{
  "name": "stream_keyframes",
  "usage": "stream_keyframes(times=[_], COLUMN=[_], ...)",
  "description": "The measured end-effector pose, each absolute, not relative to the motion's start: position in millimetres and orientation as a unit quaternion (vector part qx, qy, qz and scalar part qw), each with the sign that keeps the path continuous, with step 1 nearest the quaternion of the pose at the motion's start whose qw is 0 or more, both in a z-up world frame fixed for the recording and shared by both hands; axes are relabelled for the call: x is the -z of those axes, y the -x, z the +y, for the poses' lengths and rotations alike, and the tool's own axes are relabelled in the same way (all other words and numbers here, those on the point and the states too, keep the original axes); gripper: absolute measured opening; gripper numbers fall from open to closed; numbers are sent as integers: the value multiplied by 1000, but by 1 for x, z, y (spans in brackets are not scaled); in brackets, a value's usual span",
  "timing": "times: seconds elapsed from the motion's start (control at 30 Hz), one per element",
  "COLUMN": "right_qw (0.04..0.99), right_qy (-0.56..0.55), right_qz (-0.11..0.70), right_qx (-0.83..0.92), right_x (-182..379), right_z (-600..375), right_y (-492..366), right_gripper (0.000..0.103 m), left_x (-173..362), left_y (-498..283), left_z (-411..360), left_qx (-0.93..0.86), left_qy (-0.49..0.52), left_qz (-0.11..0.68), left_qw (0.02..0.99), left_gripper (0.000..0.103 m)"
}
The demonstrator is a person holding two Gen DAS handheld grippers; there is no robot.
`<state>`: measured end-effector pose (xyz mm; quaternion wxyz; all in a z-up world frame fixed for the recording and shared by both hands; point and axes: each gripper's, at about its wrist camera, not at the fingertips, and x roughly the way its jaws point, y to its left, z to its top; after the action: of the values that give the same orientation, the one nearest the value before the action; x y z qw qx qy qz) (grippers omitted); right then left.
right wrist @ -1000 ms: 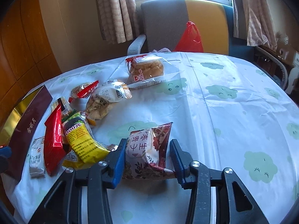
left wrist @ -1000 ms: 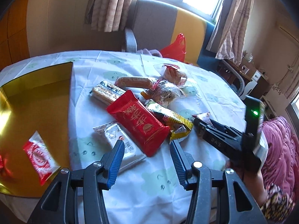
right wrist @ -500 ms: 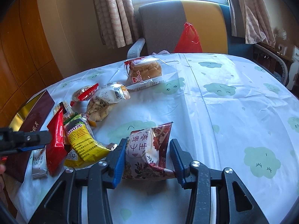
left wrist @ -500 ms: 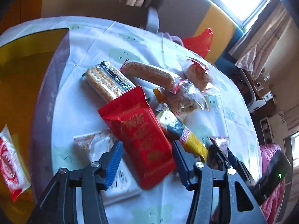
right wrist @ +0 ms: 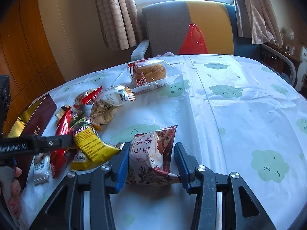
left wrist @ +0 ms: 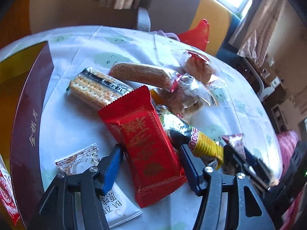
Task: Organize snacks
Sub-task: 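Grasp the red rectangular packet with left tool while right grasps the bread packet, then carry the red rectangular packet into the tin and open the left tool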
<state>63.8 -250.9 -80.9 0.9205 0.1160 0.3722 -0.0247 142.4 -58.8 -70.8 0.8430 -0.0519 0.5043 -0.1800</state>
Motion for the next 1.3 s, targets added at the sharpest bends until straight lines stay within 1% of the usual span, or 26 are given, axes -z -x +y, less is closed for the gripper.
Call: stream_keyframes(times=[0.1,0.2,0.37,0.47,0.7,0.73,1.0,1.2,1.3], right_qw=[921,921,921,921,921,921,924,925,925], right_qy=[-116,-116,-118,-119,-122,-122,-123,-126,-126], right_qz=[372,372,371,371,369,369,361,356,355], right_qx=[25,25,24,24,24,24,30,37,40], right_x=[81,81,80,80,80,80,80,79,79], right_z=[-251,-251,-251,-251,-251,-251,-252,-254,-254], right_y=[-64,-64,-63,-64,-63,-63,-60,-58,-57], right_gripper=[47,47,47,47,47,47,44,44,44], left_x=[72,73,73,73,72,71,59,52,43], left_y=[-139,-132,-119,-113,-106,-105,-92,-87,-80], left_z=[-57,-57,-52,-52,-50,-49,-47,-34,-32], left_qx=[182,188,196,195,197,196,209,211,214], left_qy=[56,42,43,39,37,40,43,64,58], left_qz=[491,480,465,456,448,446,419,413,399], left_qw=[850,856,862,868,872,872,882,884,890], left_gripper=[61,58,47,44,42,39,38,38,38])
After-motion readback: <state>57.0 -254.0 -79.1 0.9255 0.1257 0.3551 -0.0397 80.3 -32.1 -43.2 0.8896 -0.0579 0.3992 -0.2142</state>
